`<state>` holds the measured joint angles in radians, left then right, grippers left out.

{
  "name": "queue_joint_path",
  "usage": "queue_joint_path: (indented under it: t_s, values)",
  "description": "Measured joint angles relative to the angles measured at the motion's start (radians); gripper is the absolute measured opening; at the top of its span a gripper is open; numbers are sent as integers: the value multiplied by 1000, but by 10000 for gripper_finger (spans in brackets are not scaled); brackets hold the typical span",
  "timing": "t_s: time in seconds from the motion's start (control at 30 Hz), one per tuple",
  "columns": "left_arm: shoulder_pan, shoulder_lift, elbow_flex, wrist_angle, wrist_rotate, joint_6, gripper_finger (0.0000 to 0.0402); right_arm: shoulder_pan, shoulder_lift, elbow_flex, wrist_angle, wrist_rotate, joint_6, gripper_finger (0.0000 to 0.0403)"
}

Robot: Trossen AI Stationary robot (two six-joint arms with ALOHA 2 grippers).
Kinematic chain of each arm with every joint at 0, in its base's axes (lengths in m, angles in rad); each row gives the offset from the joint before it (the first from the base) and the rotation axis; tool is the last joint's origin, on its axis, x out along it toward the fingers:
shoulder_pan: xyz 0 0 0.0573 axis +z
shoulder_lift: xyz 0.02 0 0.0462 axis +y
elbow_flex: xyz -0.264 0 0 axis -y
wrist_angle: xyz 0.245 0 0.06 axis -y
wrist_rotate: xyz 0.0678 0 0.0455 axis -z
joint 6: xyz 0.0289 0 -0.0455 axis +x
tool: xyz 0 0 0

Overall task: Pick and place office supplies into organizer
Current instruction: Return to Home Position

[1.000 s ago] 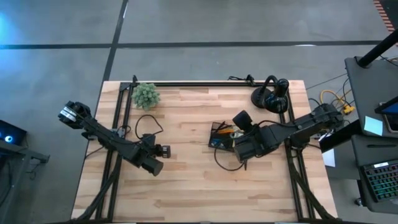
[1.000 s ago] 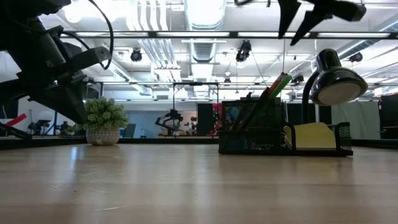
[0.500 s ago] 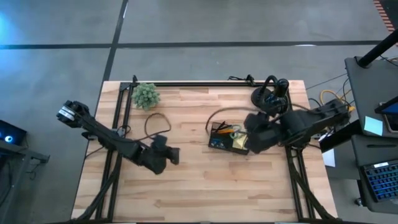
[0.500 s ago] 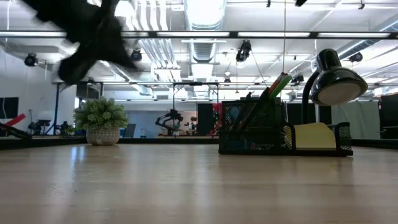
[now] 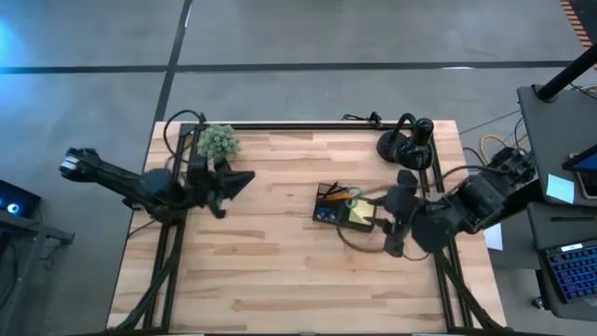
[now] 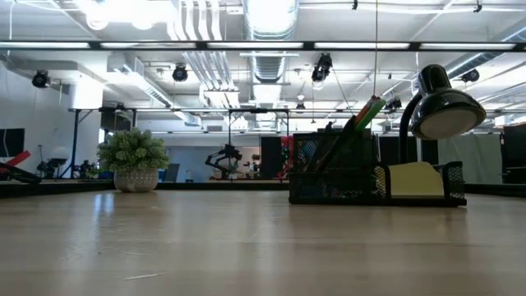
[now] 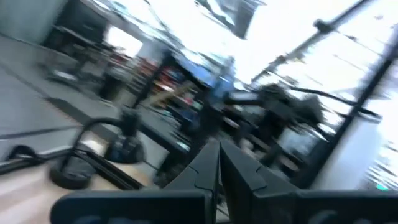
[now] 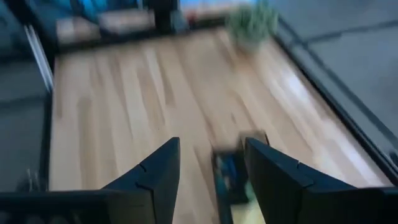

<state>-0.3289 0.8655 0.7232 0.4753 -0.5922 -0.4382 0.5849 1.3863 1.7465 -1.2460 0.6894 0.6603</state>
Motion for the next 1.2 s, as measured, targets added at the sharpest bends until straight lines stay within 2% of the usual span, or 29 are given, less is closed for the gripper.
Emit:
queue_joint_path:
  t_s: [0.07,0.1,0.13,0.17,0.23,0.27,0.3,0.33,0.47,0.53,0.67,0.8,1.0,1.07,1.2]
  values:
    - [1,-53,-17,-48,71,-7,0,1,-63,-109,209,27,-71,170]
    - [1,-69,-21,-64,86,-8,0,-10,-108,-185,368,-4,-146,169]
    - [1,-80,-23,-71,89,-9,0,-32,-143,-269,535,-83,-226,168]
    - [3,-88,-25,-74,90,-8,0,-66,-177,-350,700,-208,-293,167]
    - [7,-99,-26,-76,89,3,0,-158,-234,-509,985,-556,-369,166]
    - [11,-98,-26,-74,89,5,0,-205,-266,-571,1033,-707,-379,166]
    - [16,-95,-26,-74,89,7,0,-257,-310,-622,1027,-811,-371,167]
    - [22,-94,-26,-75,89,8,0,-308,-365,-657,995,-859,-355,167]
    - [34,-77,-28,-81,59,65,0,-474,-594,-748,853,-810,-361,170]
    - [35,-77,-28,-115,19,107,0,-558,-666,-762,785,-815,-415,171]
    - [50,-116,-39,-265,11,122,0,-683,-785,-812,731,-815,-448,170]
    - [50,-210,-120,-335,11,70,0,-690,-882,-951,735,-857,-416,165]
    - [49,-375,-268,-328,11,57,0,-694,-1050,-1100,720,-835,-394,166]
    - [49,-428,-328,-333,11,68,0,-695,-1121,-1132,713,-791,-405,166]
    - [49,-590,-445,-336,21,77,0,-695,-1264,-1161,586,-603,-381,163]
